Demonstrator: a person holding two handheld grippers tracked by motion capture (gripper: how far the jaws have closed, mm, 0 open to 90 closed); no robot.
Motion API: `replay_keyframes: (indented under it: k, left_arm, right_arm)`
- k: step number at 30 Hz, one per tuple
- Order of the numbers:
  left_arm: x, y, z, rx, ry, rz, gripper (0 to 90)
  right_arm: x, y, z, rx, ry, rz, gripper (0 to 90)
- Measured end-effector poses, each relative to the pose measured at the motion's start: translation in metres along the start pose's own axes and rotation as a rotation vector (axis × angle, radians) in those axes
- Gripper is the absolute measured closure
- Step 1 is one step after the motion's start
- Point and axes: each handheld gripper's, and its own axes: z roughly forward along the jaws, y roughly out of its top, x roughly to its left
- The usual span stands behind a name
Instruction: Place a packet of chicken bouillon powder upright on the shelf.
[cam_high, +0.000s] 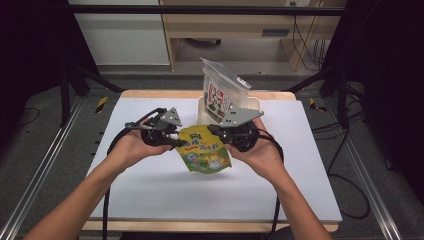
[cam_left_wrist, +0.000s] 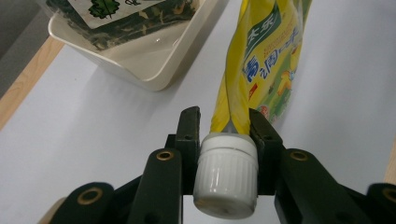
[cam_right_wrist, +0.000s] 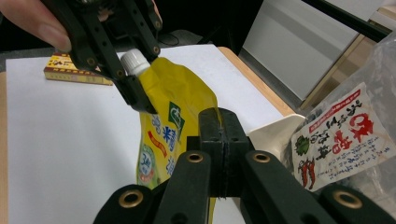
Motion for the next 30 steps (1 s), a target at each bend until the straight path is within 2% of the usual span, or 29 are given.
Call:
replay_keyframes:
  k: [2,5,8,21,27,30]
  left_arm:
    - [0.000,0.001,-0.001,0.005,0.011,0.018,69.5]
    - [0.000,0.002,-0.001,-0.001,0.015,0.015,69.6]
    - [-0.001,0.001,0.002,0.017,0.023,0.031,69.6]
    - [-0.007,0.002,0.004,0.041,0.025,0.085,69.6]
    - [-0.007,0.002,0.006,0.036,0.027,0.087,69.7]
    - [-0.007,0.003,0.005,0.034,0.026,0.088,69.7]
  right_arm:
    - [-0.002,-0.002,0.000,0.008,0.006,0.003,90.0]
    - [-0.002,-0.005,0.001,0.024,0.009,0.002,90.0]
    - [-0.002,-0.008,0.003,0.040,0.019,0.004,89.7]
    - [-0.003,-0.017,0.005,0.099,0.052,-0.009,85.5]
    - [-0.004,-0.020,0.006,0.126,0.062,-0.021,76.7]
    - [-0.006,-0.020,0.006,0.128,0.064,-0.036,66.5]
